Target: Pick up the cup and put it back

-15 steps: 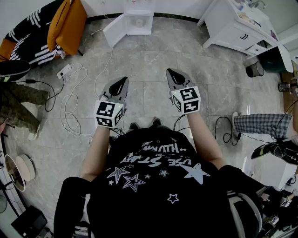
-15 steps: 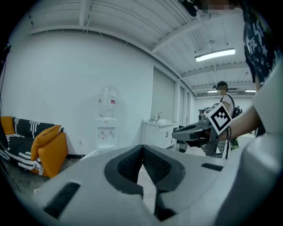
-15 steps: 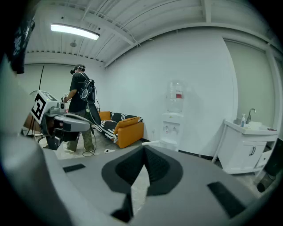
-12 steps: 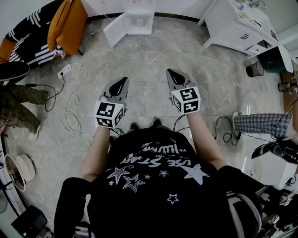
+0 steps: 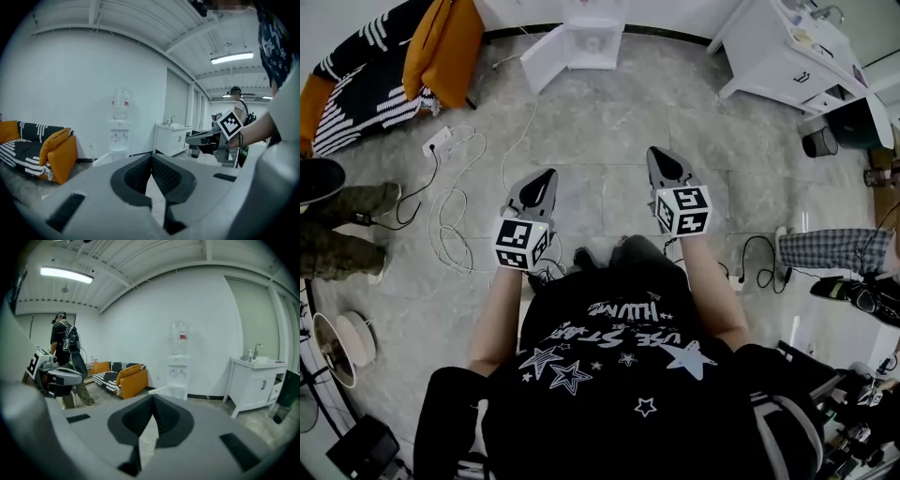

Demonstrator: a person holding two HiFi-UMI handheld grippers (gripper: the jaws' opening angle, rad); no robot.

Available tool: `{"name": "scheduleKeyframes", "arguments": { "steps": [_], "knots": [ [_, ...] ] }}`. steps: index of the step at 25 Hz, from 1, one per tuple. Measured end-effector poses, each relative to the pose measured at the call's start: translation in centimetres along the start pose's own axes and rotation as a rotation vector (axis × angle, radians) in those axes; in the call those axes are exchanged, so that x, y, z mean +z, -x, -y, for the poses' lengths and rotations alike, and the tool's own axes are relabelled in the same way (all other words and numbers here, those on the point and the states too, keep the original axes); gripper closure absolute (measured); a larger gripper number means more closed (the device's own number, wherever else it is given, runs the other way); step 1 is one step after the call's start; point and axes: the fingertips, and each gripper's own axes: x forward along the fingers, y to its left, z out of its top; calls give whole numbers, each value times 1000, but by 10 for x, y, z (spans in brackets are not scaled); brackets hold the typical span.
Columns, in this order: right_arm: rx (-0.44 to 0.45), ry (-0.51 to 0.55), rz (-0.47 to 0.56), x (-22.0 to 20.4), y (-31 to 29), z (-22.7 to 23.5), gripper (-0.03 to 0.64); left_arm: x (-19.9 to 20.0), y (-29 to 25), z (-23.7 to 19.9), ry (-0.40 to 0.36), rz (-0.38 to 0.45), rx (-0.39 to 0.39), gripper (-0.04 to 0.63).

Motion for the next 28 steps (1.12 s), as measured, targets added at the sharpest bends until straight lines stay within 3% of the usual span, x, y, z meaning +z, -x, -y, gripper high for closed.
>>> {"name": "scheduleKeyframes", "arguments": {
  "steps": [5,12,17,28],
  "knots": [
    [-23,-27,22,-2,-10,8,605,-4,-2,-21,0,-2,14,584],
    [-14,-85,25,-7,-80,41,398,-7,-42,-56,12,-17,58,584],
    [-71,-113,11,-14,-101,46,331,-14,-49,-77,5,-45,37,584],
    [-25,-98,-122,-24,-212,131,290,6,-170,-166,71,-58,158,584]
  ]
}}
